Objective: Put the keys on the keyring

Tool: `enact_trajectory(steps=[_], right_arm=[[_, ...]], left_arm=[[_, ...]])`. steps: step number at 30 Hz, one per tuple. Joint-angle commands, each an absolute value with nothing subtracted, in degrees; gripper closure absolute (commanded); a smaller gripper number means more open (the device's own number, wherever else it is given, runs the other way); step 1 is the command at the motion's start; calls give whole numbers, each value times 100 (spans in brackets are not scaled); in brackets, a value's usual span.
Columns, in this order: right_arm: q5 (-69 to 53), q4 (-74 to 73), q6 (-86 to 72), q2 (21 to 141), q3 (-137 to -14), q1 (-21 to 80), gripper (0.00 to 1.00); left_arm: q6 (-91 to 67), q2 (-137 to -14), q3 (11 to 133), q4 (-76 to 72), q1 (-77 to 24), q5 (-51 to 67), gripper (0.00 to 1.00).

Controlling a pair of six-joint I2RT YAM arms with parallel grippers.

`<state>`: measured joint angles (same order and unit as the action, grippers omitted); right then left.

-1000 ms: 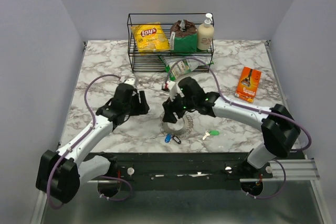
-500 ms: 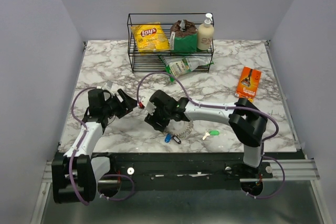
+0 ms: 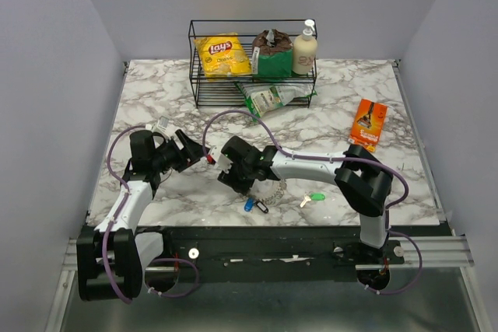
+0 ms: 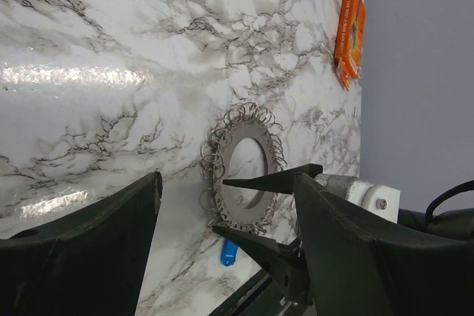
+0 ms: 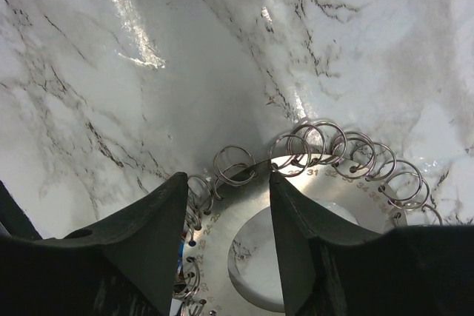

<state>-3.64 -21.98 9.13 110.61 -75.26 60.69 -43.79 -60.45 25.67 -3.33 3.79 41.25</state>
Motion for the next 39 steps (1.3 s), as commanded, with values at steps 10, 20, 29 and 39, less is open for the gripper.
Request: enact_trajectory(steps=[10,20,29,39], right_arm=[[-246,-2294,888,11311,-7716,6117,55],[-316,-2294,835,11434,-7936,6108,64],[-185,-2329,782,11593,-8130,6117,66],[-210,-2479,756,11699,-8358,6117,63]], left_arm=[[-4395,-5933,2479,-483,413,4324,19],[-4412,-5871,2417,-562,404,4359,19],[-4430,-5836,2391,-615,413,4386,20],[-4456,-5836,2356,-694,413,4430,20]])
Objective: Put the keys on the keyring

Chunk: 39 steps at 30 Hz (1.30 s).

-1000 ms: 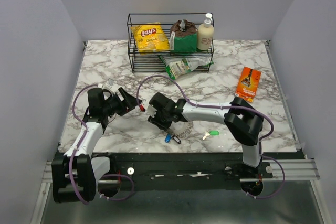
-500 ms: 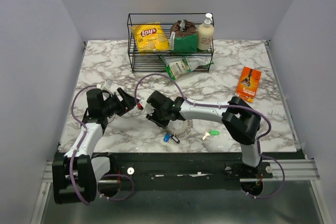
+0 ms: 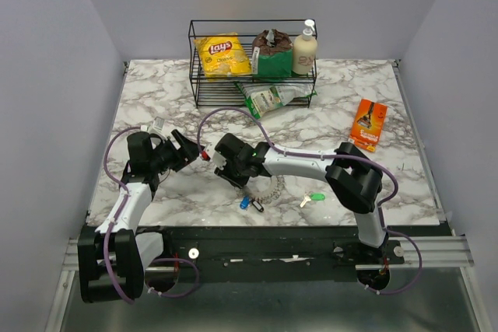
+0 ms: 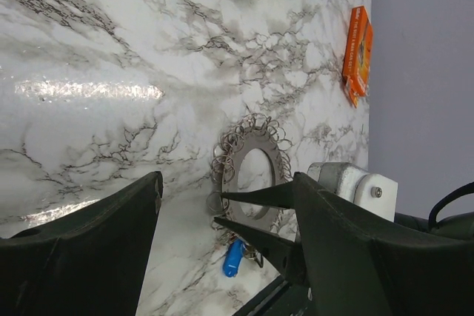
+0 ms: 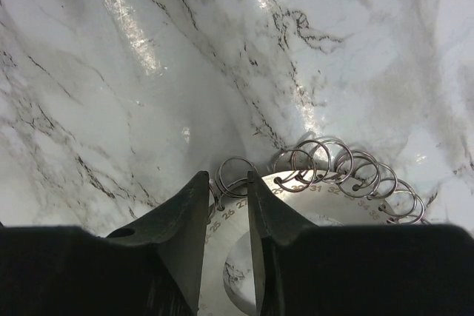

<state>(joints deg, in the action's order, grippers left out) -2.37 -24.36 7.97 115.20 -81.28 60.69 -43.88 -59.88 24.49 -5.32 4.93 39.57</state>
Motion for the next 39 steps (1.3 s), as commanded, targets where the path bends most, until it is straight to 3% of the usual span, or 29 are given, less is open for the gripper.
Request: enact_trajectory(steps=[1,8,39], right_arm=[[-246,-2470,747,11655,-8358,6117,62],[-325,-2479,686,11558,-8429,6108,51],[-35,-2689,685,12006,-8622,6108,51]], left_arm=[[-4465,-5836,2347,-712,422,4430,20],[-4465,-5818,2338,-729,413,4430,20],[-4500,-5862,2303,-835,413,4412,23]])
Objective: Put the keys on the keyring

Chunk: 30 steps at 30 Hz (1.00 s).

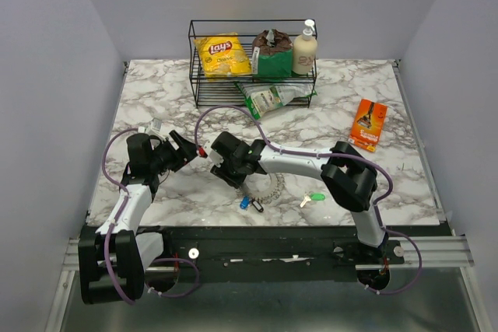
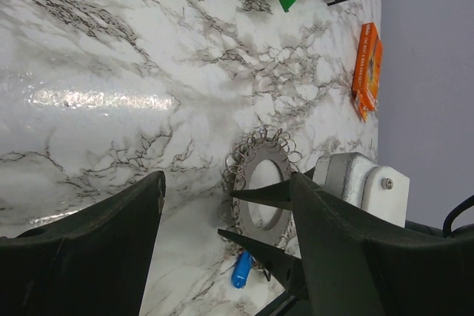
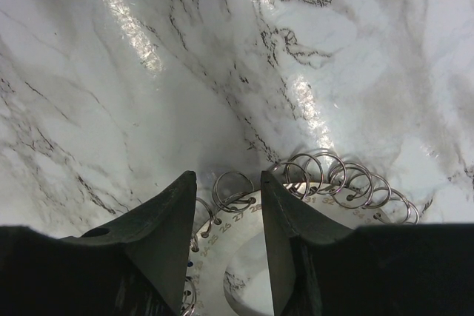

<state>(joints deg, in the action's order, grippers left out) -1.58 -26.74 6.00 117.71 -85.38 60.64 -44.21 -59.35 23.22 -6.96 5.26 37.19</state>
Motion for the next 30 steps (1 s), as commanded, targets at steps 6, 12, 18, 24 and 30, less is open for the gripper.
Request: enact_trajectory(steps=[6,12,18,24,30], right_arm=[[-26,-2733,756,11997,-8587,6117,52],[-26,-2795,835,11971,-8552,6117,51],[-35,-2813,888,11971,-8482,6117,51],[-26,-2821,888,12059,-8490,6117,50],[-26,-2830,870,12085,-8508,6117,59]], left_arm=[[-4500,-5880,2294,-852,413,4412,23],[-4500,-5889,2285,-870,413,4412,23],[-4509,-5889,2276,-879,413,4412,23],[-4509,-5880,2276,-879,413,4403,23],[-4509,-5862,2268,-879,413,4403,23]])
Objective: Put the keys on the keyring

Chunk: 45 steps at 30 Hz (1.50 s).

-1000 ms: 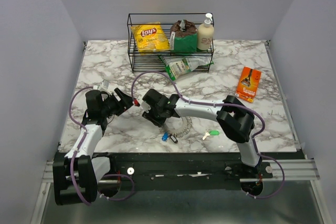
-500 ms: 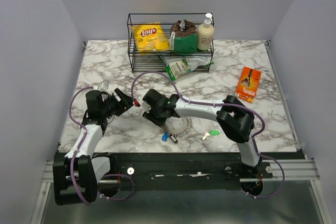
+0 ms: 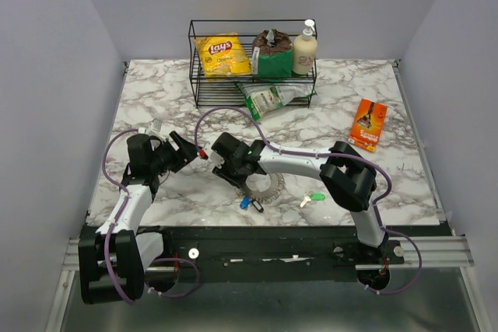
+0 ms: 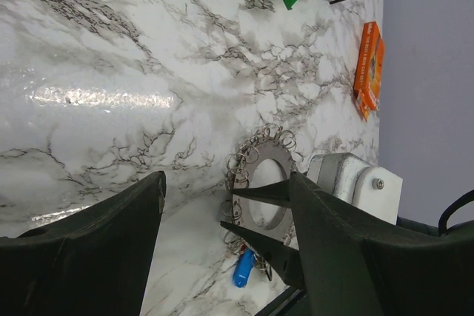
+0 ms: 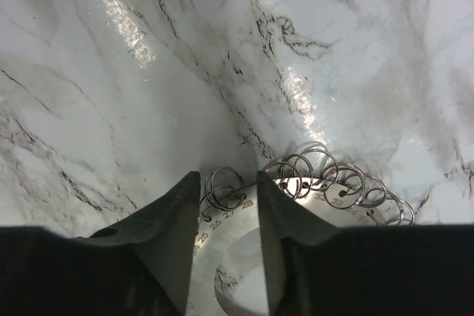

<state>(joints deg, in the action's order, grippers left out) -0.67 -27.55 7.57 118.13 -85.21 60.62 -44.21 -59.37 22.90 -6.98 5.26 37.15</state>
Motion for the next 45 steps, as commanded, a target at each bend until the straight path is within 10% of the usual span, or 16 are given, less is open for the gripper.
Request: enact_trajectory(steps=[1,22,45], right_arm=[[-35,-2830,879,12076,-8517,6117,61],[-298,-2874,914,11778,-8719,6108,99],[-1169,-1837,633,9995,-7673,5845,99]], left_arm=[[-4500,-5862,2276,-870,413,4403,23],[-4447,-5783,2259,-853,396,4386,23],[-4149,-4474,2355,-571,299,3955,24]])
